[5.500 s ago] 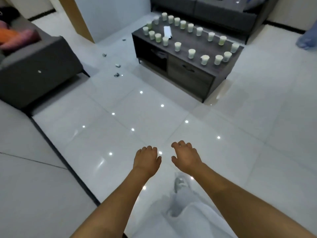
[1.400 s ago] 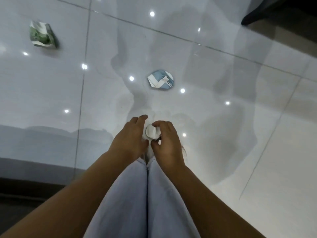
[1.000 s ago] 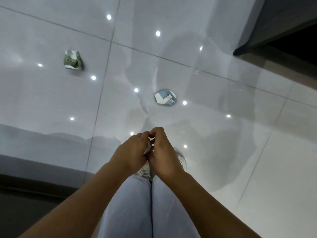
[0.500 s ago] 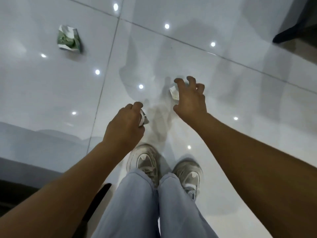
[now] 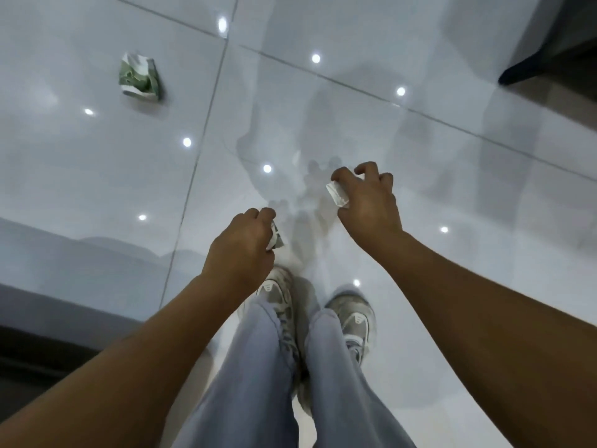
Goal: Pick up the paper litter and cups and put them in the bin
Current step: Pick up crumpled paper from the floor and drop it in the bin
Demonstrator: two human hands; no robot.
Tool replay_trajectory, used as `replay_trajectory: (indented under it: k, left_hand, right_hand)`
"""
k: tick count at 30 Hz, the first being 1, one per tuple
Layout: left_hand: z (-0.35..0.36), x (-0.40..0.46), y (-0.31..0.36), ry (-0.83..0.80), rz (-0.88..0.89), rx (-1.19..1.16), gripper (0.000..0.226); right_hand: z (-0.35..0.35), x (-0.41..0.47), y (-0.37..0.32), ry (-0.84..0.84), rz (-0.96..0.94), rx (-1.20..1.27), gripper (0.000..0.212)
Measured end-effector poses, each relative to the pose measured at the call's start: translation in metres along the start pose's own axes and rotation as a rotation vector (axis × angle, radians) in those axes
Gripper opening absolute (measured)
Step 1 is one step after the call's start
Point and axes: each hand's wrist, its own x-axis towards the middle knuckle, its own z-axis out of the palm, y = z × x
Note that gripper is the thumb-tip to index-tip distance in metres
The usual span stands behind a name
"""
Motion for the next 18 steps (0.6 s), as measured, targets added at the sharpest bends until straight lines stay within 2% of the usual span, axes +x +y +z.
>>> replay_trajectory:
  k: [6,13,18]
  left_hand:
    - [-0.097,-0.071,0.075,-0.069,0.057,0.141,0.04]
    - [-0.222,-0.202,0.188,-0.096,0.249,0.367,0.047]
    - [-0.277,-0.291,0.255,-0.1,0.431,0.456,0.045]
  right_hand:
    - [-0.102,-0.106,-0.041,-0.008,0.025,0.15,0.053]
    - [-0.262,-0.265,-0.082,0.08,0.127,0.295,0.058]
    - [-0.344,-0.372,-0.09,0.178,0.245,0.308,0.057]
